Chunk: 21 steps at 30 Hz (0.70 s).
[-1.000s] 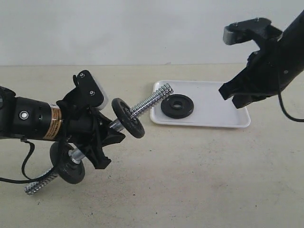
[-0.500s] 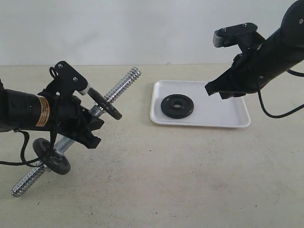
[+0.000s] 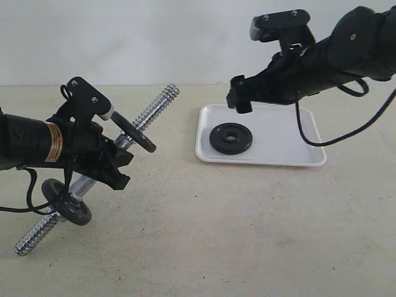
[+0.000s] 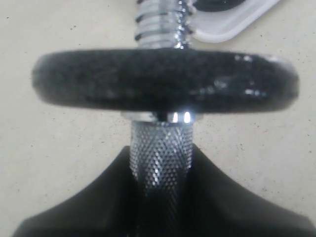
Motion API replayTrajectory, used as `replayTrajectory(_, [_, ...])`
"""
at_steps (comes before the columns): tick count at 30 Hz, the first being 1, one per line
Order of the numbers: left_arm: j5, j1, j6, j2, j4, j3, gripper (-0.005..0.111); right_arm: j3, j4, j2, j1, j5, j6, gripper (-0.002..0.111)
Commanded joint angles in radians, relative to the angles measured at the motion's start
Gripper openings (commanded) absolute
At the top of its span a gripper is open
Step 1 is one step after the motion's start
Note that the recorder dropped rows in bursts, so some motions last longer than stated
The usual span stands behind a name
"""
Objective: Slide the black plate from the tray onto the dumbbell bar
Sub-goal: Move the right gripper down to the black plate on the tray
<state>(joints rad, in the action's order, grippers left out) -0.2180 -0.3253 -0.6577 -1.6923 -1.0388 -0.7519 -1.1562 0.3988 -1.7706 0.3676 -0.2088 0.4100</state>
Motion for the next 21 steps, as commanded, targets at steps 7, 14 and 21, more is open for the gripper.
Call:
replayTrajectory(7, [-0.147,0.001,0.009,0.057,0.030,-0.040,0.004,-0.185,0.007,-0.205,0.032,-0.094,-0.093,0.105])
replayTrajectory(14, [-0.147,0.001,0.004,0.057,0.026,-0.040,0.004,-0.304,-0.046,-0.311,0.032,-0.165,-0.112,0.105])
replayTrajectory(21, [-0.147,0.001,-0.026,0.057,-0.014,-0.040,0.004,-0.344,-0.244,-0.388,0.032,-0.185,-0.239,0.105])
